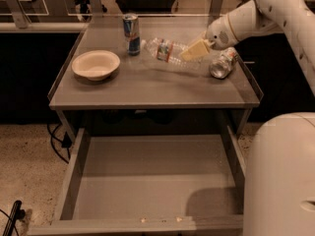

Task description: Pick water bottle from top drawer and place on counter

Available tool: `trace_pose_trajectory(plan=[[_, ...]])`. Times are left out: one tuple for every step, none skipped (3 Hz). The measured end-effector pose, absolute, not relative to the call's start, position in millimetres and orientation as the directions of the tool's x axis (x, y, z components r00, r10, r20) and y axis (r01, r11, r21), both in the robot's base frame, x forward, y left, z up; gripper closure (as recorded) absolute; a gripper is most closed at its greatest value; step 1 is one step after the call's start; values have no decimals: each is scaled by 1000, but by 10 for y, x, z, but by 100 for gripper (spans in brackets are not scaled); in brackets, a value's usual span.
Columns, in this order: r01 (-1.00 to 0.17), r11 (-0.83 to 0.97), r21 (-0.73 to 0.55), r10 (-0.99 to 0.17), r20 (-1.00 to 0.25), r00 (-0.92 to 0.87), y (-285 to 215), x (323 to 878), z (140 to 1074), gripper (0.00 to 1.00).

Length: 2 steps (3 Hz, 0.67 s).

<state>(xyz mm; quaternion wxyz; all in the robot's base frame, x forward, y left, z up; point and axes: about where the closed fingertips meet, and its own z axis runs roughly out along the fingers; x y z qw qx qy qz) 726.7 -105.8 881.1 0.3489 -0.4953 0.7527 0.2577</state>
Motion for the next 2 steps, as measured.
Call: trace_pose_trajectory(plan=[[-929, 367, 52, -564, -782, -266, -982, 7278, 8776, 76], [-929, 367, 52, -564, -782, -266, -982, 7278, 8774, 53]])
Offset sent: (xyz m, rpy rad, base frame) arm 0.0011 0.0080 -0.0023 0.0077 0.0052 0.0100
